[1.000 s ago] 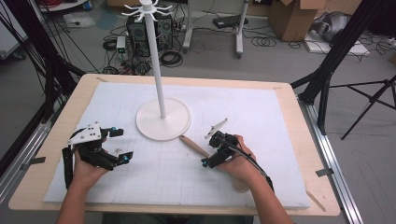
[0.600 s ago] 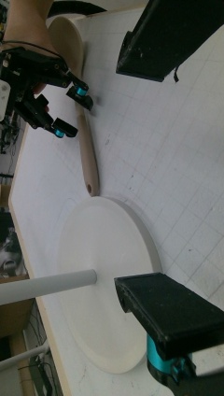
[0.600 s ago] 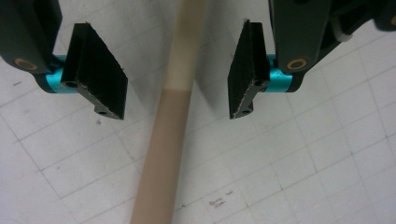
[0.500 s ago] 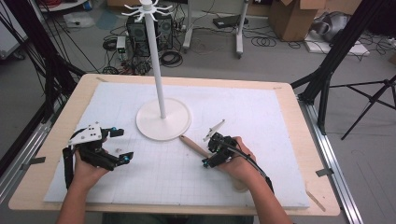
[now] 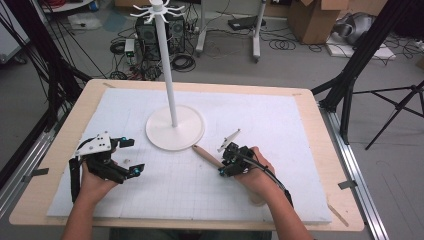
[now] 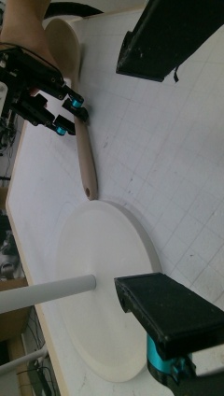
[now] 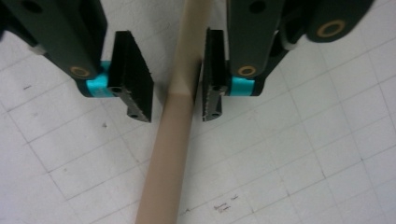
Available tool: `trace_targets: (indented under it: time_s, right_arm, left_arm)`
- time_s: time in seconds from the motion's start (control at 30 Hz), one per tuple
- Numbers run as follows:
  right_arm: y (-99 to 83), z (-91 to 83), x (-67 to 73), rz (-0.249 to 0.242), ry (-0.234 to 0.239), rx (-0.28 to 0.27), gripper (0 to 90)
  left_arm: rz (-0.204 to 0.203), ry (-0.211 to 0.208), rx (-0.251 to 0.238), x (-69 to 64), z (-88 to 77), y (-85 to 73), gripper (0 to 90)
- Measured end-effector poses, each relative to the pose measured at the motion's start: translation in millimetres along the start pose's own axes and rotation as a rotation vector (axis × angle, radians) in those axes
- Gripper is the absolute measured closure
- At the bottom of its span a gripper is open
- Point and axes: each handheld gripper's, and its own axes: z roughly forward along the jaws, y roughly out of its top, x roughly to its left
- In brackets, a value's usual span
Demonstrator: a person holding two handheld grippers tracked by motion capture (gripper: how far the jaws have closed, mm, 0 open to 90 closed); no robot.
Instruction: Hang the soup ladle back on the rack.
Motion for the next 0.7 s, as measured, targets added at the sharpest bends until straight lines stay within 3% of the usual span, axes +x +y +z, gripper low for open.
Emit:
trace_targets:
  time_s: [0.43, 0.7]
  right_arm:
    - [-2.3, -2.5, 3.5, 0.003, -0.002, 0.018, 68.6]
    - [-3.9, -3.0, 0.5, 0.043, 0.015, 0.012, 73.2]
  left_arm:
    - [0.006, -0.004, 0.005, -0.1, 0.9, -0.4, 1.7]
    - [0.006, -0.006, 0.004, -1.3, 1.4, 0.1, 1.6]
